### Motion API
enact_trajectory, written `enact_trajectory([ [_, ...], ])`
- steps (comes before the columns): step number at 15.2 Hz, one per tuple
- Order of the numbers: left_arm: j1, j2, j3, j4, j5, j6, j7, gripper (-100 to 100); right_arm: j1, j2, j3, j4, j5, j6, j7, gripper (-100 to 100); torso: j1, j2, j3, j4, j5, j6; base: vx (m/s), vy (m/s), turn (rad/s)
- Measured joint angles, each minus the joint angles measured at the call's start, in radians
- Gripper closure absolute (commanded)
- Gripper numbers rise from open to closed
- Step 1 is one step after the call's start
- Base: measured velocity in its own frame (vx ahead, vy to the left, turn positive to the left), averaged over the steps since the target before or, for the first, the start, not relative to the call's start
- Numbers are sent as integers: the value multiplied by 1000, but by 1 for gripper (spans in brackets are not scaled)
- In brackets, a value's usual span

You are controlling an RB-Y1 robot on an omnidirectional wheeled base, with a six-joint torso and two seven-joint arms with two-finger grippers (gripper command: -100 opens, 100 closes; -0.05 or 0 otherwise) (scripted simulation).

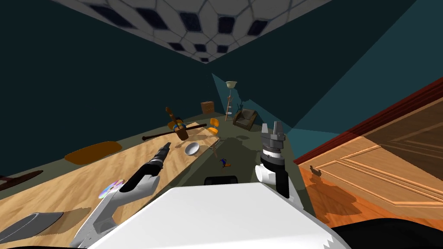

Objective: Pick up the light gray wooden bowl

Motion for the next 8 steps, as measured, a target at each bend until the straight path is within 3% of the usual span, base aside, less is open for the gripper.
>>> enact_trajectory([
  [8,36,-15,29,3,15,151,-12,-100,0,0,0,0,0,0,0,0,0,-1,0,0,0,0,35,10,-132],
])
